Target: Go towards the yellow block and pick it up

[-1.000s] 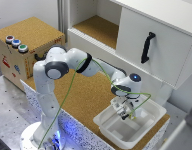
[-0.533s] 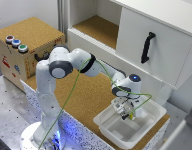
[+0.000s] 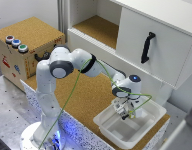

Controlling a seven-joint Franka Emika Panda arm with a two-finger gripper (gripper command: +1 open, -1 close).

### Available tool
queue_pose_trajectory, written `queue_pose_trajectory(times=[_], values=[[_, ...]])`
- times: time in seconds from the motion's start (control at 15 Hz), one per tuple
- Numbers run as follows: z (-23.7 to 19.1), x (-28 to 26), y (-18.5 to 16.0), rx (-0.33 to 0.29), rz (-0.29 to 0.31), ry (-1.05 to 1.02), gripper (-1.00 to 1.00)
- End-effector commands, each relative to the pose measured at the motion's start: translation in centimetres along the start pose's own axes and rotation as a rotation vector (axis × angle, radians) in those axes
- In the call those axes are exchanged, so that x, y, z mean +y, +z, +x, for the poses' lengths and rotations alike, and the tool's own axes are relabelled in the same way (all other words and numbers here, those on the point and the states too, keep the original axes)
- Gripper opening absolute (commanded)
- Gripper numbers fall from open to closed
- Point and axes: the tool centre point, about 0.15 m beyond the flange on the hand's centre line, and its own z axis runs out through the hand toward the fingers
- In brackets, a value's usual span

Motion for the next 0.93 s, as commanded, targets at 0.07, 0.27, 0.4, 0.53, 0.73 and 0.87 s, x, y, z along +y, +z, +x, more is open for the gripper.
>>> queue_pose_trajectory(times=[0.07, 0.27, 0.4, 0.53, 0.73, 0.87], values=[[-2.8, 1.2, -3.4, -0.069, 0.016, -0.085, -1.00], [-5.5, 1.0, -5.1, -0.152, 0.043, -0.159, -1.00], [-7.4, -0.2, -6.9, -0.142, 0.025, -0.192, -1.00], [-9.2, -2.1, -8.5, -0.134, 0.014, -0.227, -1.00], [-12.1, -6.1, -10.9, -0.100, 0.012, -0.272, -1.00], [-13.6, -8.8, -12.2, -0.083, 0.021, -0.301, -1.00]])
